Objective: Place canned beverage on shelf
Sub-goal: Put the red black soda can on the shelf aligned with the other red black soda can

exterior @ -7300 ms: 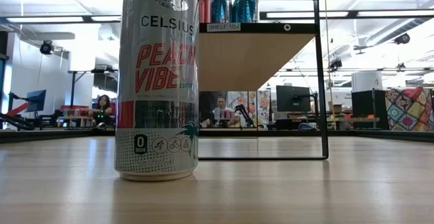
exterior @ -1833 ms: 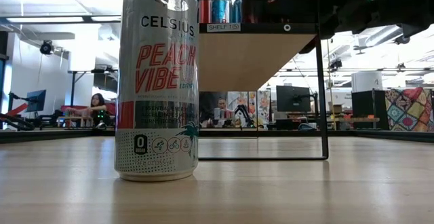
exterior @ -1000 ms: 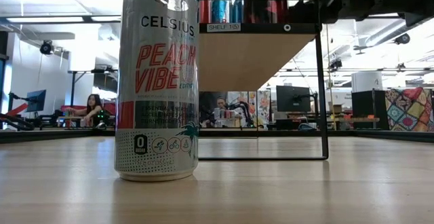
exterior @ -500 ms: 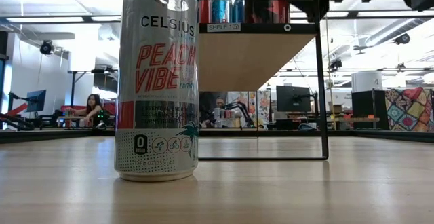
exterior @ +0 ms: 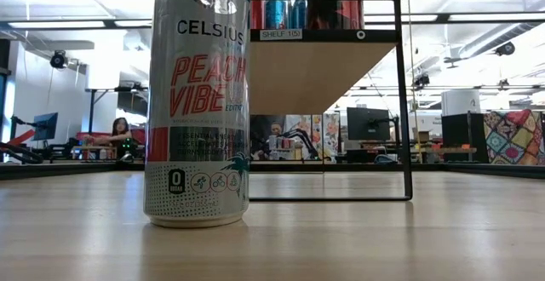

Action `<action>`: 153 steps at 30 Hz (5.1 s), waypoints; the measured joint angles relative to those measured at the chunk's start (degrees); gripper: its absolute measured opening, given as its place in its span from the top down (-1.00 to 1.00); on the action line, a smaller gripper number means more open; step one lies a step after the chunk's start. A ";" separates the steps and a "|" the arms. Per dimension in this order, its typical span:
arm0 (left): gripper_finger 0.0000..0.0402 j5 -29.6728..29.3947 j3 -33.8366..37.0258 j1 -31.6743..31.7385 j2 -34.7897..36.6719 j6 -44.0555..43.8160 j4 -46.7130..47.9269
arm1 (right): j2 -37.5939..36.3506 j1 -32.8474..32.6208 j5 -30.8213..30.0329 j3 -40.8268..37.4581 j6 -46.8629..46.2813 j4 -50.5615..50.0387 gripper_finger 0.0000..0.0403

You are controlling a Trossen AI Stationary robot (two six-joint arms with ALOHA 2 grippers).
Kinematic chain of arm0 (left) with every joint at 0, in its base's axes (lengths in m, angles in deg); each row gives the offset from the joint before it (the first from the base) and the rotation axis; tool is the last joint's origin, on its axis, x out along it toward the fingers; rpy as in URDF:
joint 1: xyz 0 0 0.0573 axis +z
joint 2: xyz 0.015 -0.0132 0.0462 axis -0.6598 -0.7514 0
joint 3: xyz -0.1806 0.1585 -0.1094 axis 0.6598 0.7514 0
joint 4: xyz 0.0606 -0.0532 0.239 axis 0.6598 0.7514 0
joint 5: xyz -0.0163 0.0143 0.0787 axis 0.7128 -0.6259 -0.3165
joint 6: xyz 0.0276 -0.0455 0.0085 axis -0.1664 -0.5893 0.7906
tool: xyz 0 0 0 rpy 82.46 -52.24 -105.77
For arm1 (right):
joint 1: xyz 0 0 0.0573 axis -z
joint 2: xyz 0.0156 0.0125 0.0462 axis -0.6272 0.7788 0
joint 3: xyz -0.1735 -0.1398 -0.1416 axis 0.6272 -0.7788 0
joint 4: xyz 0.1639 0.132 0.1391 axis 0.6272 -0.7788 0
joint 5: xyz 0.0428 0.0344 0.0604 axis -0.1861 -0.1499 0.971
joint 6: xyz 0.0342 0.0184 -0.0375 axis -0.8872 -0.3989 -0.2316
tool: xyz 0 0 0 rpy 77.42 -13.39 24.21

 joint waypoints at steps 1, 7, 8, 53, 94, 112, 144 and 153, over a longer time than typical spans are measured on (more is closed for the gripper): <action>-0.66 -0.01 -0.13 0.00 -0.02 -0.54 0.60 | 0.02 0.00 -0.63 2.17 -1.41 -4.11 -0.61; -0.60 -0.12 -0.29 0.00 0.00 -1.55 1.32 | 1.36 0.00 -7.31 14.09 -8.53 -26.60 -0.37; -0.58 -0.15 -0.29 0.00 0.00 -1.55 1.28 | 1.78 0.00 -8.05 15.84 -9.74 -29.74 -0.32; 0.99 -0.01 -0.32 -2.12 0.61 -5.86 12.84 | 16.64 -0.26 -1.72 27.37 -24.62 -54.13 0.96; 1.00 -0.14 -0.23 -2.12 0.61 -6.45 12.61 | 19.61 1.92 -2.96 27.44 -18.31 -49.32 0.96; 1.00 0.04 -0.23 -2.12 0.61 -6.65 12.58 | 19.89 1.32 5.05 27.41 -17.67 -45.11 0.96; 1.00 3.03 -0.63 -2.10 -0.04 -3.21 9.06 | 17.16 2.01 1.60 34.33 -7.12 -46.11 0.96; 1.00 3.01 -0.69 -2.10 -0.04 -2.11 8.04 | 17.37 2.01 10.10 36.97 -3.75 -49.70 0.96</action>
